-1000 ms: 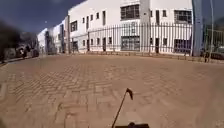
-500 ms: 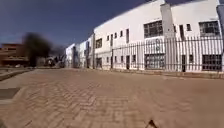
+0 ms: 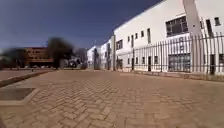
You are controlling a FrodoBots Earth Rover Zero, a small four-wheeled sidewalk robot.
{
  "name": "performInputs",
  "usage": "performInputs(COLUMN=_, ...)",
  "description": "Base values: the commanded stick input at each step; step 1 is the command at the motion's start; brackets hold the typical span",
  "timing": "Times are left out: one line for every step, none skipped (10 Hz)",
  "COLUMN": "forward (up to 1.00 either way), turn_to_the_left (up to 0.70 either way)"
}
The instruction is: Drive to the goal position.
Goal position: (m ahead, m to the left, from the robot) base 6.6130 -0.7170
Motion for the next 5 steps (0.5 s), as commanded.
performInputs(forward=1.0, turn_to_the_left=0.18)
performInputs(forward=1.0, turn_to_the_left=0.0)
performInputs(forward=1.0, turn_to_the_left=0.0)
performInputs(forward=1.0, turn_to_the_left=0.0)
performInputs(forward=1.0, turn_to_the_left=0.0)
